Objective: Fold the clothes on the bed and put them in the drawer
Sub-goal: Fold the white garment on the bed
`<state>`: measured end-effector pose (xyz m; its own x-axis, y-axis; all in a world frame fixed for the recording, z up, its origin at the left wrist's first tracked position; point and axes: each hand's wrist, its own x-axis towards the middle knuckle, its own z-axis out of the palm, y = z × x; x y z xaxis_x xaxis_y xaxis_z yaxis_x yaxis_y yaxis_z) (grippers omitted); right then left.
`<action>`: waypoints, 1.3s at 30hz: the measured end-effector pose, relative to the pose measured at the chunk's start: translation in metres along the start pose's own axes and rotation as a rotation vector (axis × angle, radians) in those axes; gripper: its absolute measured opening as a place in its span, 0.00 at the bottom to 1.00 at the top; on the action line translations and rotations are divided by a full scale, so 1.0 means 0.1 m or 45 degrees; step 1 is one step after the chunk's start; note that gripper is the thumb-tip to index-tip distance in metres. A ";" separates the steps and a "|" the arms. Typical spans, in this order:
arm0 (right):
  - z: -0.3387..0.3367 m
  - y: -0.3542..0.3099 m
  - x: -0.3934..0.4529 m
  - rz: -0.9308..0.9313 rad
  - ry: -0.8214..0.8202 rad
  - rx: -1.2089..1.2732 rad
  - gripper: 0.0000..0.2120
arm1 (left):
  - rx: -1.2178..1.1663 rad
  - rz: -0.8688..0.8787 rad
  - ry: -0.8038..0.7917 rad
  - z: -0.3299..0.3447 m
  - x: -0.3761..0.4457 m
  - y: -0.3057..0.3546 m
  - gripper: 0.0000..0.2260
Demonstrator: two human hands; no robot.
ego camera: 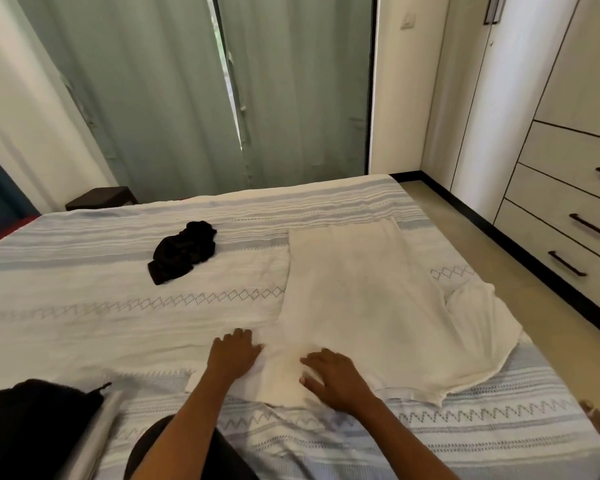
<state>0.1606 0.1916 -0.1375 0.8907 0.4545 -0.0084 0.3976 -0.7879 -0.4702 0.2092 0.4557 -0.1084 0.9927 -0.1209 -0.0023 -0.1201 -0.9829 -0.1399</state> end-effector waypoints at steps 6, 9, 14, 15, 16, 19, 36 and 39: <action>-0.44 1.06 0.03 0.144 0.495 -0.063 0.21 | -0.417 0.290 0.000 0.04 0.42 0.95 0.27; -0.76 1.61 -0.15 0.329 0.667 -0.080 0.18 | -0.512 0.420 0.037 0.00 0.66 1.45 0.32; -1.18 2.27 -0.69 0.737 0.838 -0.088 0.16 | -0.545 0.598 -0.002 -0.07 0.99 2.36 0.27; -1.23 2.39 -0.82 0.839 0.854 -0.080 0.16 | -0.548 0.642 -0.013 -0.11 1.05 2.58 0.26; -1.26 2.46 -0.90 0.913 0.856 -0.064 0.17 | -0.562 0.678 -0.006 -0.15 1.09 2.74 0.25; -1.36 2.65 -1.12 1.145 0.864 0.128 0.19 | -0.565 0.769 -0.011 -0.25 1.27 3.25 0.27; -1.85 3.28 -1.18 1.474 0.716 0.913 0.19 | -0.660 0.221 -0.444 -0.61 2.03 4.80 0.23; -1.83 3.34 -1.11 1.475 0.808 0.972 0.15 | -0.719 0.200 -0.381 -0.60 2.14 4.85 0.15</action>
<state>0.2349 -0.1980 -0.1316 0.6456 -0.6470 -0.4058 -0.5914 -0.0873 -0.8017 0.3622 -0.0551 -0.1173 0.9140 -0.3051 -0.2673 -0.1722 -0.8885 0.4254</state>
